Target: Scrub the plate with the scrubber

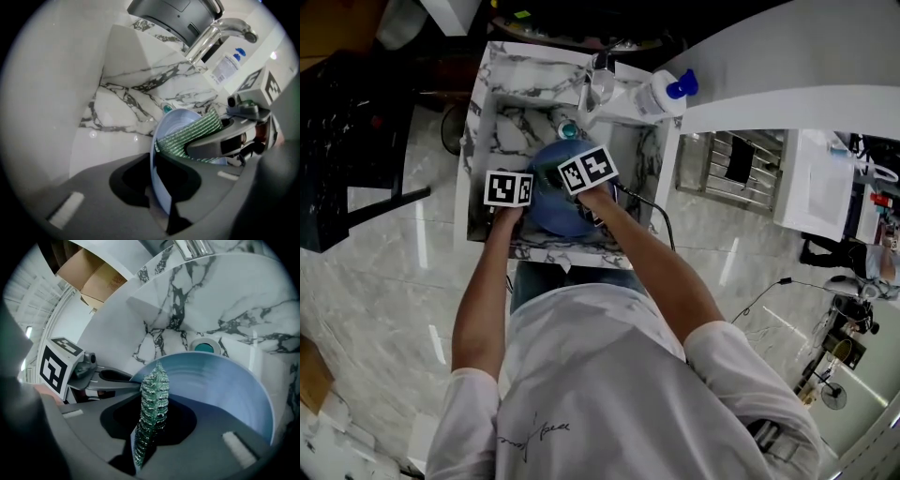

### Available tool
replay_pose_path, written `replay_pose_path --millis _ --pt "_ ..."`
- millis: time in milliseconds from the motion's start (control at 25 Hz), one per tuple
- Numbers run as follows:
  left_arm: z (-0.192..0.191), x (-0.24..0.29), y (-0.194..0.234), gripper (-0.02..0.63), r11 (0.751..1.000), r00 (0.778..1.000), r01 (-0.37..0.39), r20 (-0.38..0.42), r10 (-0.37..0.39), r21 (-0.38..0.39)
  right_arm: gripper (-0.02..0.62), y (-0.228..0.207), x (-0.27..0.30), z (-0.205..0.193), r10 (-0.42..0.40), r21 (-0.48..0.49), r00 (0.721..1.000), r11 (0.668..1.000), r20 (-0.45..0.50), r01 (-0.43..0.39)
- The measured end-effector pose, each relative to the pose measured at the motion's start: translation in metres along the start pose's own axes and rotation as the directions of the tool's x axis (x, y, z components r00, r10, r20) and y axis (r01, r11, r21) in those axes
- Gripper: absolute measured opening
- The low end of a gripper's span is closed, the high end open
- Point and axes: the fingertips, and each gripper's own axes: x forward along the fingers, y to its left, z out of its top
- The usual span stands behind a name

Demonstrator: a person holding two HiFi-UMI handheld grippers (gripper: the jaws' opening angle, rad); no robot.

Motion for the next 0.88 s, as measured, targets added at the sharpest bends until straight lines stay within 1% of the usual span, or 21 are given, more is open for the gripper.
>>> replay_pose_path --millis 120,280,440,640,880 --pt "0.000 0.000 0.001 0.087 1.000 1.000 -0.002 -0.001 0.002 0.001 0.054 -0.005 0.001 0.001 -0.033 -0.007 0.999 0.999 0.013 0.033" --pt "-0.004 0.005 0.007 0.089 1.000 1.000 -0.023 -0.010 0.023 0.002 0.054 -0.012 0.000 0.008 -0.063 -0.004 0.997 0.998 0.040 0.063" --pt "0.000 0.000 0.000 0.089 1.000 1.000 -0.001 0.000 0.001 0.002 0.054 -0.018 -0.004 0.014 -0.088 0.012 0.994 0.996 0.063 0.087" --pt "-0.005 0.006 0.007 0.089 1.000 1.000 -0.019 -0.010 0.019 -0.003 0.054 -0.025 -0.008 0.019 -0.114 0.012 0.990 0.993 0.082 0.114" --pt "-0.005 0.005 0.008 0.089 1.000 1.000 -0.015 -0.009 0.015 -0.011 0.054 -0.036 -0.015 0.026 -0.157 0.019 0.982 0.988 0.102 0.156"
